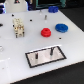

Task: Insert the blue gear onto the right peg, followed by the red gear

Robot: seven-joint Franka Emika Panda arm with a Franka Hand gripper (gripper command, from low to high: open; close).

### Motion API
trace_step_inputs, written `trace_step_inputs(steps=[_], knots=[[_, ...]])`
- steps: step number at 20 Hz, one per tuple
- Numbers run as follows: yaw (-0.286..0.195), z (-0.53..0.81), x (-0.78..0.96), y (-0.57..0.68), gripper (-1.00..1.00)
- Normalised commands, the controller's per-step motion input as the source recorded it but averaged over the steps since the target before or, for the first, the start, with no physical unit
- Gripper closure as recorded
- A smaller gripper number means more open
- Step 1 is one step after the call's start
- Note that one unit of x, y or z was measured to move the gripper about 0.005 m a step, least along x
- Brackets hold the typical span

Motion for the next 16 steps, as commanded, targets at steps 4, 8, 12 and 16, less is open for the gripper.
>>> trace_step_inputs(steps=[4, 8, 12, 16], knots=[[0.0, -0.06, -0.5, 0.64, -1.0], [0.0, -0.09, -0.46, 0.64, -1.0], [0.0, -0.11, -0.39, 0.64, -1.0], [0.0, -0.23, -0.33, 0.63, -1.0]])
